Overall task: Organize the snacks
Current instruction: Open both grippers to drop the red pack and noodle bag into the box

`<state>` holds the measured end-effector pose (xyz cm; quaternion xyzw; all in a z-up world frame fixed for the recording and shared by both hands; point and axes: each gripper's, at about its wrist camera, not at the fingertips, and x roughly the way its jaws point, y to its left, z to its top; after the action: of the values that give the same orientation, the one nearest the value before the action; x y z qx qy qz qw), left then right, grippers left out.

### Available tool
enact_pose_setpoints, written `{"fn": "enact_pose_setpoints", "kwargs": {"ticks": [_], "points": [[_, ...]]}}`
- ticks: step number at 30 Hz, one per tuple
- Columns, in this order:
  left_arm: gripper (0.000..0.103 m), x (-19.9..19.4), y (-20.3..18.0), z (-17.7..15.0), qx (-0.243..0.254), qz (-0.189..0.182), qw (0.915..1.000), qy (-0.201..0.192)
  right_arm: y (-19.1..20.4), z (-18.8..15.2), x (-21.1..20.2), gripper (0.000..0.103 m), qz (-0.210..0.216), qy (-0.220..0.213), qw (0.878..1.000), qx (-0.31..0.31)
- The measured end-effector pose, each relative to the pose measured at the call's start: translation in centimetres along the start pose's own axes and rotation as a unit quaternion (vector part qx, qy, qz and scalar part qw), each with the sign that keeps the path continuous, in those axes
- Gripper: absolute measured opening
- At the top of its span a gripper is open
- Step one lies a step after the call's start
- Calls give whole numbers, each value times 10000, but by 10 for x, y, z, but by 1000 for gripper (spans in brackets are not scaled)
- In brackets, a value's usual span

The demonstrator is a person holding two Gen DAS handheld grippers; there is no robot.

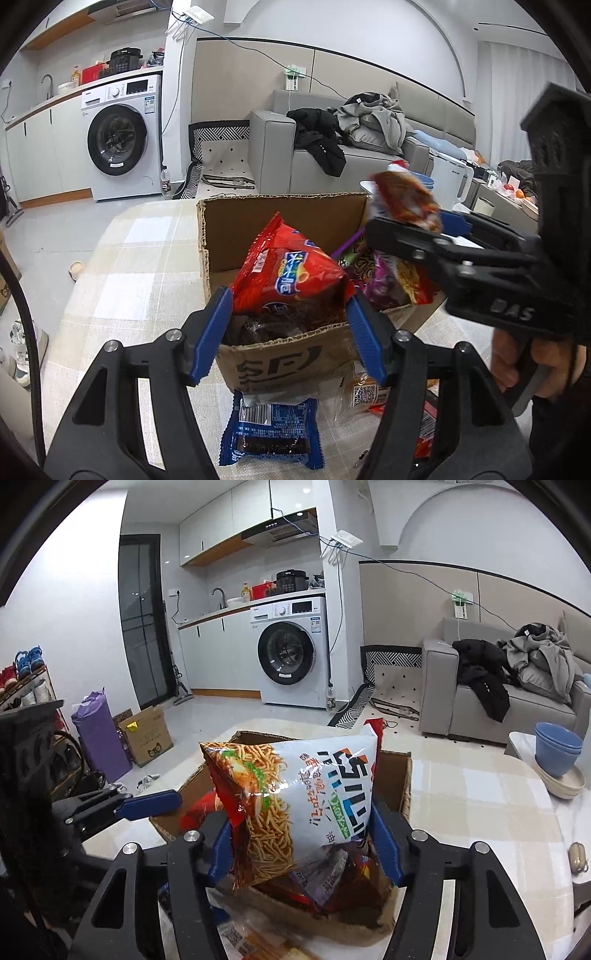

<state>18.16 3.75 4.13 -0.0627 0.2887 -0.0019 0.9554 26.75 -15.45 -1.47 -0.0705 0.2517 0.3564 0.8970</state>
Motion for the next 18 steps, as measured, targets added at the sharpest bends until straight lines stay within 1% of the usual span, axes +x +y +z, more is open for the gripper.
{"fn": "enact_pose_setpoints", "kwargs": {"ticks": [1,2,7,10,12,14,17,18], "points": [[61,1,0,0,-6,-3,10000,3,2,1,4,73,-50,40,10000,-4],[61,0,1,0,-6,0,10000,2,3,2,7,80,-79,81,9999,-20],[62,0,1,1,10,4,10000,-6,5,-1,5,87,-158,95,9997,-150],[62,0,-1,0,-8,-3,10000,3,-1,-2,3,85,-60,103,9998,-138],[62,0,0,1,-12,-4,10000,-3,-4,-1,4,76,12,134,9998,-145],[62,0,0,1,-2,-8,10000,-6,-4,-2,2,74,151,107,9997,-144],[62,0,-1,0,0,-15,10000,-40,-5,1,-5,74,377,-172,9991,14],[62,1,-2,0,3,-15,10000,-47,-5,3,-5,74,394,-207,9990,57]]}}
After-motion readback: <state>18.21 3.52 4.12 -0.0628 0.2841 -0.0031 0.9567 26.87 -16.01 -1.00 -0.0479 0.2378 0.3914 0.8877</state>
